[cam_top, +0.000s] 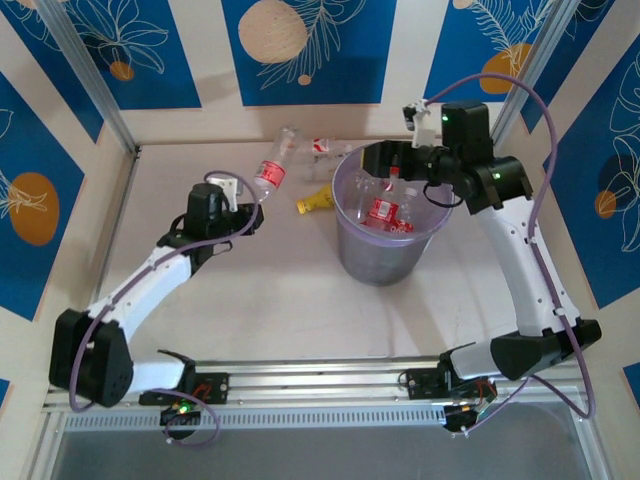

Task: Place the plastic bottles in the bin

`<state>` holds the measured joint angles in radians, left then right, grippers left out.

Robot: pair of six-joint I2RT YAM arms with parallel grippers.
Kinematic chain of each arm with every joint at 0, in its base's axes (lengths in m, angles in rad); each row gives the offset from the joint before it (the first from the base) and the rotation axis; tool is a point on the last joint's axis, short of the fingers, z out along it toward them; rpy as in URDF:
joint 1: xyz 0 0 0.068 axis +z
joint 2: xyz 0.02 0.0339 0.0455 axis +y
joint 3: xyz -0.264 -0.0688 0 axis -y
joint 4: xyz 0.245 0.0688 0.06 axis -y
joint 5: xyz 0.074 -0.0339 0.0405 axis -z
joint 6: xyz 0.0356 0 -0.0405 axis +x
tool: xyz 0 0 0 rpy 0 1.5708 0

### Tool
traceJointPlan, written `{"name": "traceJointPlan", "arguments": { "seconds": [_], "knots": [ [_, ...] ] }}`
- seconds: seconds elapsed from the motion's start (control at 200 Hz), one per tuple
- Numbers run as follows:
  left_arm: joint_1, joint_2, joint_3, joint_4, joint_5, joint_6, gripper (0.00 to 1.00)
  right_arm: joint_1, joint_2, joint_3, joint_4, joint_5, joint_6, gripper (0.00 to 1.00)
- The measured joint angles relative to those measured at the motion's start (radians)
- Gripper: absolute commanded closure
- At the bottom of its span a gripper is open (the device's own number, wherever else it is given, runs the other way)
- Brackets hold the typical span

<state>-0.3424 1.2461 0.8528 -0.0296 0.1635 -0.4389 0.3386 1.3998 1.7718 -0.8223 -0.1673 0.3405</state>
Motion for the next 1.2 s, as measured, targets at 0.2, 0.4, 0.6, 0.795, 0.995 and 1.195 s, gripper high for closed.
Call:
{"name": "traceJointPlan", "arguments": {
  "seconds": [0.2,0.4,0.6,0.795,0.995,1.195],
  "knots": [
    [0.000,-0.134,-0.102,0.139,0.100,-0.107,1.00,0.129,0.116,0.080,0.069,0.006,0.029,0.16],
    [-0.009,-0.185,-0.154,0.225,0.194,-0.141,1.00,0.208,0.266,0.181,0.109,-0.002,0.054,0.14],
    [-0.025,-0.202,-0.198,0.307,0.256,-0.159,1.00,0.241,0.386,0.263,0.121,-0.024,0.083,0.10],
    [-0.029,-0.207,-0.203,0.358,0.286,-0.158,1.00,0.243,0.457,0.302,0.121,-0.038,0.115,0.10],
    [-0.029,-0.206,-0.204,0.360,0.289,-0.159,1.00,0.242,0.484,0.315,0.141,-0.055,0.143,0.20],
    [-0.029,-0.203,-0.209,0.368,0.290,-0.158,1.00,0.242,0.488,0.317,0.157,-0.066,0.158,0.33]
  ]
}}
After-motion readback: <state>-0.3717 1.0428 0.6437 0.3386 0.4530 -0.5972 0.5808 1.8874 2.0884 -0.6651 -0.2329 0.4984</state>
